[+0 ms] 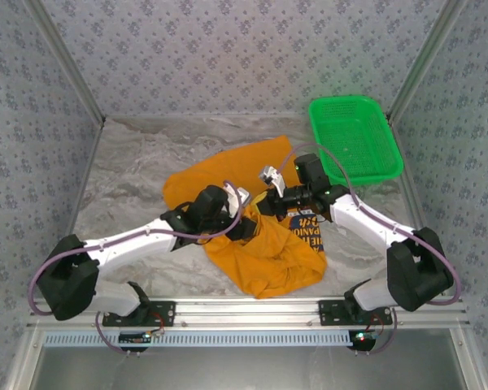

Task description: Fold the inside-out t-shirt

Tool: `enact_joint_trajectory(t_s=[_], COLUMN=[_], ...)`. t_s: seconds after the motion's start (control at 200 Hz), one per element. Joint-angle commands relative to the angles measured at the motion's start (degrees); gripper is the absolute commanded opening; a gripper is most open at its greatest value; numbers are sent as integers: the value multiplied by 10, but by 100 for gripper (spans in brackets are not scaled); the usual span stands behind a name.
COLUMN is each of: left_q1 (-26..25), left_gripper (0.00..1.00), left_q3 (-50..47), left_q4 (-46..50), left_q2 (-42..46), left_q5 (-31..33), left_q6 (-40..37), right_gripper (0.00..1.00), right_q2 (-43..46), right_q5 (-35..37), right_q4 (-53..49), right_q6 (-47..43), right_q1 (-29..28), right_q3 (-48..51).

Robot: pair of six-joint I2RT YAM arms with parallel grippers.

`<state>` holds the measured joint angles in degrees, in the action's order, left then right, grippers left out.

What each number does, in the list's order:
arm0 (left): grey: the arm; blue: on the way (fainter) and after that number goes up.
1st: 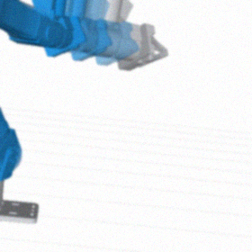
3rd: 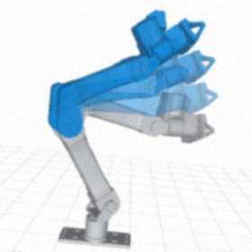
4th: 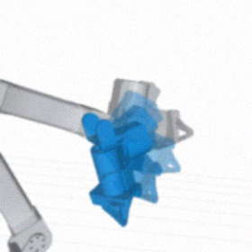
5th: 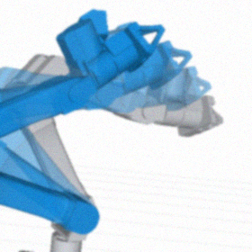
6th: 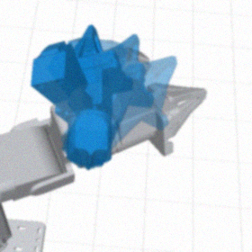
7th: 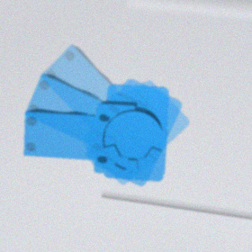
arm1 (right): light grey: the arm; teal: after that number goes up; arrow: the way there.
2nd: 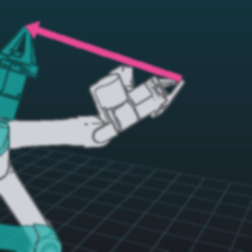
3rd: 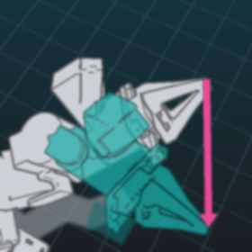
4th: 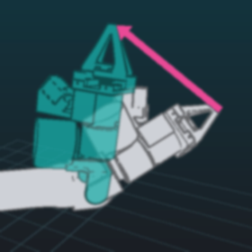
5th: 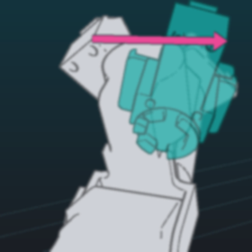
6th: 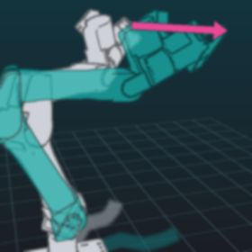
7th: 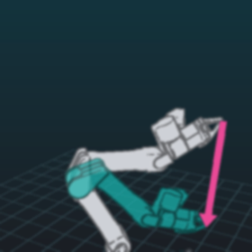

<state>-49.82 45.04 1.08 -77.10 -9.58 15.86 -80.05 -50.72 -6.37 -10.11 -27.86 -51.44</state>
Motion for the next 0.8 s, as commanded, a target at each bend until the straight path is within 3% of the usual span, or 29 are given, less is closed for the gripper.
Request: enact_joint_trajectory(t_s=[0.0, 0.075, 0.22, 0.32, 0.47, 0.645, 0.795], left_q1=[33, 60, 110, 143, 147, 60, 30], left_gripper=[26, 28, 28, 31, 46, 53, 53], left_q3=[13, -26, -36, -38, -29, -1, -10], left_q4=[-16, -77, -99, -109, -70, -11, -34], left_q2=[-2, 14, 4, -9, -5, -8, 6], left_q5=[-38, -148, -195, -173, -105, -19, 67], left_q6=[4, -40, -74, -69, -102, -237, -255], right_gripper=[0, 0, 0, 0, 0, 0, 0], right_q2=[22, 26, 28, 21, 3, -42, -52], right_q5=[-23, -22, -83, -98, -53, -11, -2], right_q4=[-22, -24, 7, 36, 117, 201, 206], right_q6=[-4, -18, -18, -10, 52, 143, 158], right_q1=[10, 20, 38, 38, 31, 26, 20], right_q3=[10, 22, 37, 40, 45, 48, 44])
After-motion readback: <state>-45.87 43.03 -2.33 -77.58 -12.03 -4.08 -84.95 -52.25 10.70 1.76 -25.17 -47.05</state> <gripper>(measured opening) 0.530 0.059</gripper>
